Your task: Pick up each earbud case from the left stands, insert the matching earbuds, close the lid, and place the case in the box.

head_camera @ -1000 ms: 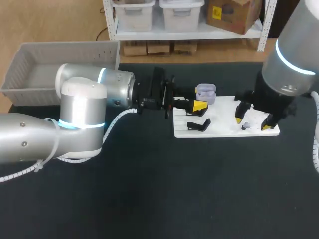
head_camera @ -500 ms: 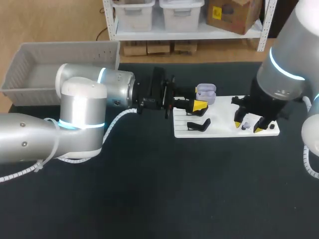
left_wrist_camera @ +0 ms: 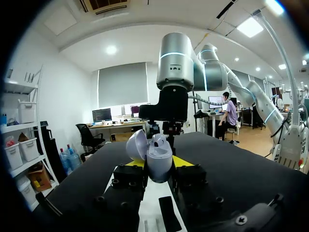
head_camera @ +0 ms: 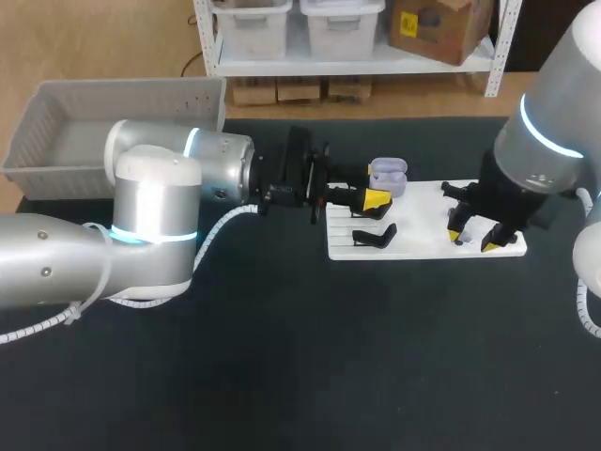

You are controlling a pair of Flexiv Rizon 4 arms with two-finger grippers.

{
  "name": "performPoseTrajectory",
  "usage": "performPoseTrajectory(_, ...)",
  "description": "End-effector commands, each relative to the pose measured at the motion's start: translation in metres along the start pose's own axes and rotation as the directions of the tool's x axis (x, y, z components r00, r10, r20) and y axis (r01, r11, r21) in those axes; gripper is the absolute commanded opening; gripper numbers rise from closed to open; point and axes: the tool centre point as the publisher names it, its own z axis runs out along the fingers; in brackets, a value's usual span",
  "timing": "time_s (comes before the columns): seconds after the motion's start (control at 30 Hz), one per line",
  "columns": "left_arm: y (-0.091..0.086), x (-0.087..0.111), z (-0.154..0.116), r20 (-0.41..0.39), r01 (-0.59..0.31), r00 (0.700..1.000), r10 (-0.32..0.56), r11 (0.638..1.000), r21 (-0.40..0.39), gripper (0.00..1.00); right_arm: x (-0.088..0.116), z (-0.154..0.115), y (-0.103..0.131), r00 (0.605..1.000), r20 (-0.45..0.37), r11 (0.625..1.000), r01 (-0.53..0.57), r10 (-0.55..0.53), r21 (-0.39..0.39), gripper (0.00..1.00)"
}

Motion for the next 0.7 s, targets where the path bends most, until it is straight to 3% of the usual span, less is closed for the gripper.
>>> performPoseTrajectory(0.03, -0.0015, 0.0005, 0.0002, 0.002, -0.003, 1.0, 0.003, 1.0, -0.006, 0.0, -0.0029, 0.0042, 0.0006, 1.0, -0.005, 1.0, 0.001, -0.001, -0.001, 0.45)
performPoseTrajectory(0.7, -0.0015, 0.0005, 0.0002, 0.002, -0.003, 1.0, 0.003, 1.0, -0.006, 0.0, -0.0128, 0.0137, -0.0011, 1.0, -0.019, 1.0, 0.0, 0.0, -0.005, 0.35)
